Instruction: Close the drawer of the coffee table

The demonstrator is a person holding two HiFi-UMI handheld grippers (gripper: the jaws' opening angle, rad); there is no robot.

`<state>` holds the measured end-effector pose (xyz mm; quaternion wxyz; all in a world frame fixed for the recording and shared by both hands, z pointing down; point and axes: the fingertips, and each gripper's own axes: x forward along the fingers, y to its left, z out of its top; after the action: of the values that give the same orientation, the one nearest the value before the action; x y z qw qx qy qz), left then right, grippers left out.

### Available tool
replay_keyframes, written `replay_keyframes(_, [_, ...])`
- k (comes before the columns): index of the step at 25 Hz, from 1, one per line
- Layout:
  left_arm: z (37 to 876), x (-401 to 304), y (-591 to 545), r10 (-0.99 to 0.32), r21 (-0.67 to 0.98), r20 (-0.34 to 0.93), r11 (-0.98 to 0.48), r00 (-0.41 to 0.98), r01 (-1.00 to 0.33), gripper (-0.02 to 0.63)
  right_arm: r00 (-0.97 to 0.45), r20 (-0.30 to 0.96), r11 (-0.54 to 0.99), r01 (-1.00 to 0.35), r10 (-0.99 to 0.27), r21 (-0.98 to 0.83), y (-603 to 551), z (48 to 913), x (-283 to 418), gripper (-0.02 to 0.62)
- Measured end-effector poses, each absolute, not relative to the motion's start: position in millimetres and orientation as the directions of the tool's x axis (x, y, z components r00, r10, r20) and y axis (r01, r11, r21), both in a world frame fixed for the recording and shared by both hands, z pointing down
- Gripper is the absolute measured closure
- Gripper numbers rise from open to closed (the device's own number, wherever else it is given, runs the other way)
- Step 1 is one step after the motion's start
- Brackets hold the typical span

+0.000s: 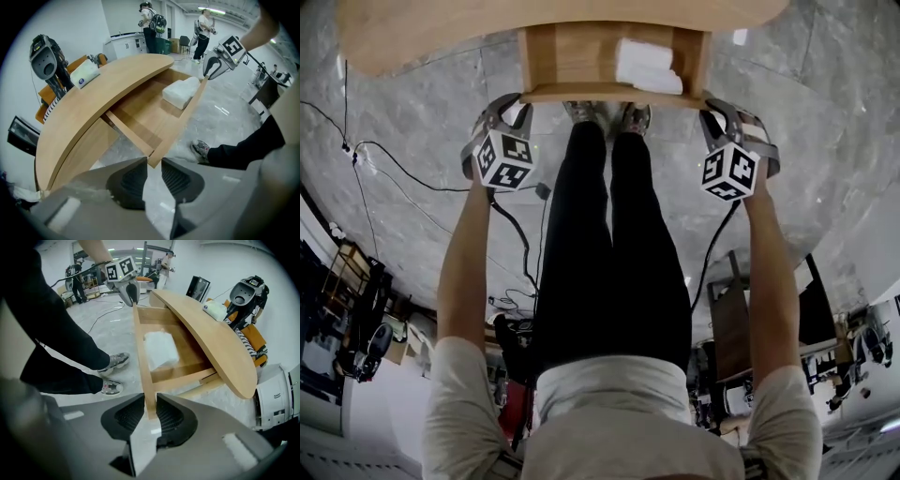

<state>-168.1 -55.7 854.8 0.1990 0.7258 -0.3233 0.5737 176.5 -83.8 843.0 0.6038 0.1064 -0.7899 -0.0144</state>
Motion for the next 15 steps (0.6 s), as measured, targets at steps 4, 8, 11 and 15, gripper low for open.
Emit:
replay_keyframes(4, [855.3, -167.6, -61.5, -0.255, -0.082, 0.956, -0.704, 0.144, -0.705, 0.485, -0.22, 0.954, 0.972, -0.164, -0.203, 0.168, -92.4, 843.4, 177.4, 0.508])
replay_keyframes(8, [856.4, -166.1, -63.9, -0.26, -0.074, 0.953, -0.693, 0.153, -0.717, 0.485, -0.202, 0.959, 0.971, -0.173, -0.2, 0.166, -98.2, 845.1, 178.9, 0.505])
replay_keyframes(11, [854.8, -164.1, -62.1, -0.247, -0.068, 0.957, -0.7, 0.152, -0.711, 0.485, -0.197, 0.963, 0.976, -0.154, -0.185, 0.156, -95.1, 844.2, 180.7, 0.508])
replay_keyframes(15, [853.7, -169.7, -72.1, -0.252, -0.076, 0.956, -0.706, 0.149, -0.704, 0.485, -0.202, 0.961, 0.976, -0.15, -0.189, 0.16, -102.6, 843.1, 175.8, 0.508])
